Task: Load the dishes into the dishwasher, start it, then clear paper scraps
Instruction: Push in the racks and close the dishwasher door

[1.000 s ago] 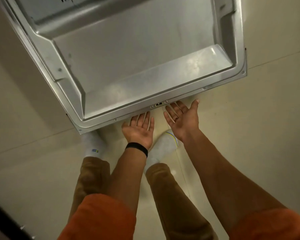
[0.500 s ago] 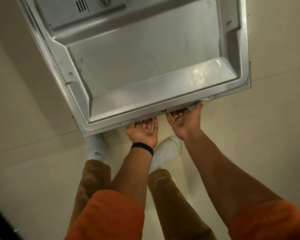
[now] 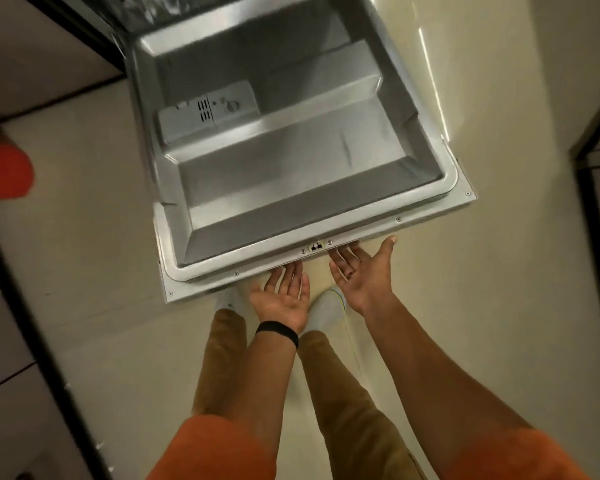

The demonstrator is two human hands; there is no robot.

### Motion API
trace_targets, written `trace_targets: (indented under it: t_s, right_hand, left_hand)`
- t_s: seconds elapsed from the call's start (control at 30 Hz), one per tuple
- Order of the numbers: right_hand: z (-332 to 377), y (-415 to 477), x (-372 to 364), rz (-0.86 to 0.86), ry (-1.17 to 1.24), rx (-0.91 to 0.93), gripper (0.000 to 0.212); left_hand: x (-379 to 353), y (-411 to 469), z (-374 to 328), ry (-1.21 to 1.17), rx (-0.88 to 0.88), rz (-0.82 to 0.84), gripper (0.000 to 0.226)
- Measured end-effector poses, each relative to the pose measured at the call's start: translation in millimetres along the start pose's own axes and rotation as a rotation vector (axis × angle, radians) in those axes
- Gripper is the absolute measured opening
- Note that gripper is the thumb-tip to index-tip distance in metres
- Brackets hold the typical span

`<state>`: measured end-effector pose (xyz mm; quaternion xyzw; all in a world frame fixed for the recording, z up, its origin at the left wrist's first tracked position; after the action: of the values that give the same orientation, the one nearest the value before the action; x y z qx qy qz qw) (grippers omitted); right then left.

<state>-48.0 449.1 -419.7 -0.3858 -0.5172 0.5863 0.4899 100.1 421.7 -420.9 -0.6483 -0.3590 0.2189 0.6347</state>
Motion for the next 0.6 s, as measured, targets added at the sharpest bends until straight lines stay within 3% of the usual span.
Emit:
trace_targets:
  t_s: [0.33,0.6]
  right_hand:
    - [77,-210,-82,0.121,-0.131,0.140,0.083]
    - [129,-298,-161,0.153,-0.270,0.274,0.084]
  left_hand:
    - [-49,-220,-75,-0.002,-0.094,0.173,0.058]
    - [-106,-321,-134,-0.019,-0.120,0.286,0.029]
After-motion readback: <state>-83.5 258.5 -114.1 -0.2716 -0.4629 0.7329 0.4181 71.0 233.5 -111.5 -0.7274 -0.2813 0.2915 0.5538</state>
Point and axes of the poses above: each hand's wrist, its own y-axis towards the middle knuckle, its own x-axis out of the back of the hand, z = x × y, the point moved 5 cm from there along y, towards the middle knuckle, and after that the axes turned 9 degrees about -z, right-handed, at the moved point
